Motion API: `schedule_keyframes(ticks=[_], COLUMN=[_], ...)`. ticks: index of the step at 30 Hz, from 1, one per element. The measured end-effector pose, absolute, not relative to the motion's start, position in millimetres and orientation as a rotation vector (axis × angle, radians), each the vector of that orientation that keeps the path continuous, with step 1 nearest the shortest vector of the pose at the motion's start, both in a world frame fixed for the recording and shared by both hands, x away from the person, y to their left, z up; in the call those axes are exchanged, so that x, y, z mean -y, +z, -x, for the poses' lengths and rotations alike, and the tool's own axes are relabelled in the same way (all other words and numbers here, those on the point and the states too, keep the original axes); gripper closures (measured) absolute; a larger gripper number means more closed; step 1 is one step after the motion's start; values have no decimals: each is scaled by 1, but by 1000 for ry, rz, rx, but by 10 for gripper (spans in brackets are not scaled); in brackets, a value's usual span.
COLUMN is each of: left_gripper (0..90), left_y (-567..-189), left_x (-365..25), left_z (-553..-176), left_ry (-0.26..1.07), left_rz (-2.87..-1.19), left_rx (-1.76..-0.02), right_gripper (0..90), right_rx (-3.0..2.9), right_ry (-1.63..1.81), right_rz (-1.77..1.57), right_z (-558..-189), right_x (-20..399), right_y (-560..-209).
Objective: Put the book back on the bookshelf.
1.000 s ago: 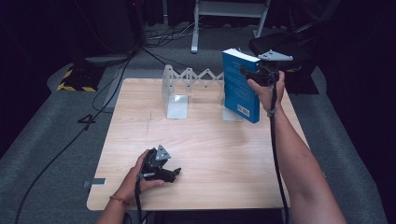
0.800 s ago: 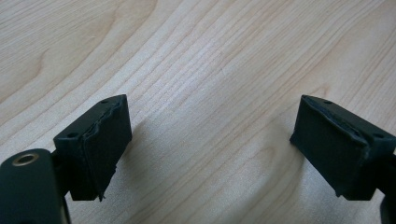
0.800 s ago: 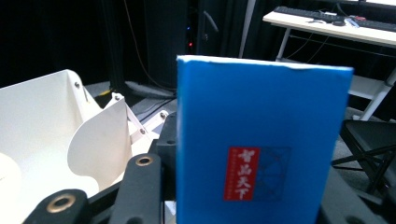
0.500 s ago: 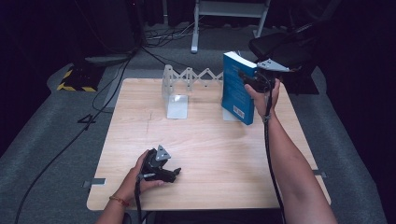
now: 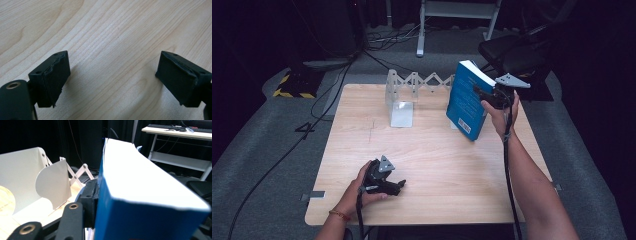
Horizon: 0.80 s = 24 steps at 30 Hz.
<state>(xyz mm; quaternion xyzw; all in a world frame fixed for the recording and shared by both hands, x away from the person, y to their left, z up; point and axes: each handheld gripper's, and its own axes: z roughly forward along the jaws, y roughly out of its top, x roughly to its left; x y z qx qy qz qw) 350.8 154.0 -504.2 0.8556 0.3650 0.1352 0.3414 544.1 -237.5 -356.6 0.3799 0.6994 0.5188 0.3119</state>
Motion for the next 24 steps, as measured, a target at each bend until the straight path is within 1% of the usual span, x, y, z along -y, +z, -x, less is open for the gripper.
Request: schedule_keyframes(ticks=[10, 15, 22, 24], left_gripper=[118, 112, 112, 112], left_y=[-504, -504, -504, -504], left_x=[-154, -153, -153, -153], left_z=[-351, -351, -351, -351], left_ry=[349, 354, 352, 352], left_rz=[-2227, -2224, -2224, -2224], left_rx=[-947, -952, -951, -952], right_gripper=[529, 494, 398, 389], right_rx=[-1856, -1873, -1896, -1896], right_ry=[1327, 1276, 1261, 1267], right_rz=[-959, -916, -903, -911], right_z=[-526, -519, -511, -509], right_x=[246, 250, 254, 256], right_y=[-363, -369, -381, -385])
